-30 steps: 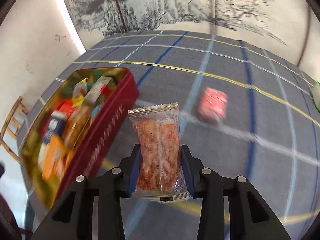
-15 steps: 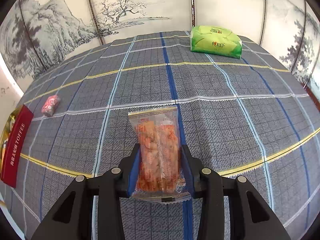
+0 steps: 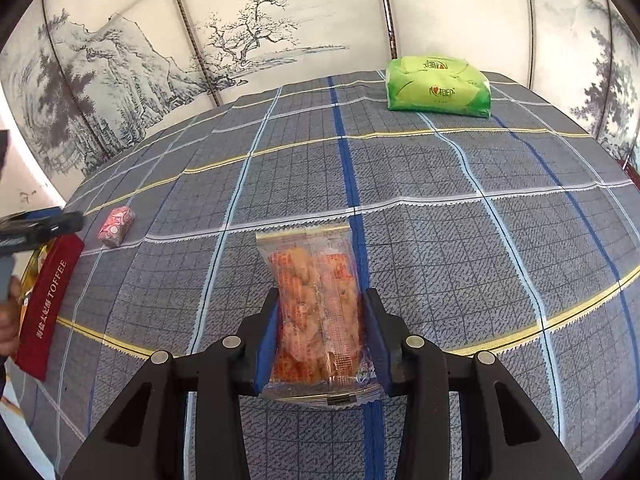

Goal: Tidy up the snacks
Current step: 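Grasp the pink patterned box with the left gripper while the right gripper holds the stick bag, then carry the pink box into the tin and open the left gripper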

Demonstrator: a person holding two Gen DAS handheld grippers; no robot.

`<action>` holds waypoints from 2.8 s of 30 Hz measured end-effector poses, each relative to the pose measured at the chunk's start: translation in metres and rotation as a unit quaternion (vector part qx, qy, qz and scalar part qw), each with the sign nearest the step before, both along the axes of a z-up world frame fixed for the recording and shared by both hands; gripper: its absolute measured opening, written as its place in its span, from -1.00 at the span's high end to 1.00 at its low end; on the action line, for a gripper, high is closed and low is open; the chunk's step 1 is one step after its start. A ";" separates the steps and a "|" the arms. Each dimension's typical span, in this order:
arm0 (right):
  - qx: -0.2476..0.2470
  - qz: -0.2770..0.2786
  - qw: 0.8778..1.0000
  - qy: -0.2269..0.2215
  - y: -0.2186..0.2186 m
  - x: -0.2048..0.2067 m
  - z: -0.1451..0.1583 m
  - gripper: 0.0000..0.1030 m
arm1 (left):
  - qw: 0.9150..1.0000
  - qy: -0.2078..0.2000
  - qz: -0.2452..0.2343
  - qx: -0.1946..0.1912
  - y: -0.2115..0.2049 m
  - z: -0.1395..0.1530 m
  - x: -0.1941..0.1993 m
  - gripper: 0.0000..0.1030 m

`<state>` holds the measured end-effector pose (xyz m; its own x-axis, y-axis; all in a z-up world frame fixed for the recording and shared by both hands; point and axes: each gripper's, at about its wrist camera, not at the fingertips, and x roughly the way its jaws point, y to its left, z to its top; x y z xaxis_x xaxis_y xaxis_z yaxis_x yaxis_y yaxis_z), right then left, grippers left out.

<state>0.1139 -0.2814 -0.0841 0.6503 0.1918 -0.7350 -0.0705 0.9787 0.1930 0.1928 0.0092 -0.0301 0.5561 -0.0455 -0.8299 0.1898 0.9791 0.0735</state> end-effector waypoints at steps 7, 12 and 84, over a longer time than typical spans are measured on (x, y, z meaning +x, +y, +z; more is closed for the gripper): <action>0.021 0.009 1.000 -0.001 -0.003 0.000 0.000 0.17 | 0.997 0.069 0.026 -0.004 0.004 -0.049 0.047 -0.18; 0.022 0.008 1.000 -0.001 -0.004 0.000 -0.001 0.17 | 0.997 0.068 0.032 -0.019 0.005 -0.047 0.042 0.52; -0.102 -0.003 0.995 0.008 0.024 0.002 0.001 0.17 | 0.965 -0.180 0.187 0.020 0.126 0.076 -0.216 0.51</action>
<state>0.1160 -0.2572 -0.0836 0.6394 0.0335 -0.7681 -0.0632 0.9980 -0.0091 -0.0235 0.1356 0.0455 0.7802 0.2423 -0.5766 -0.2215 0.9692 0.1076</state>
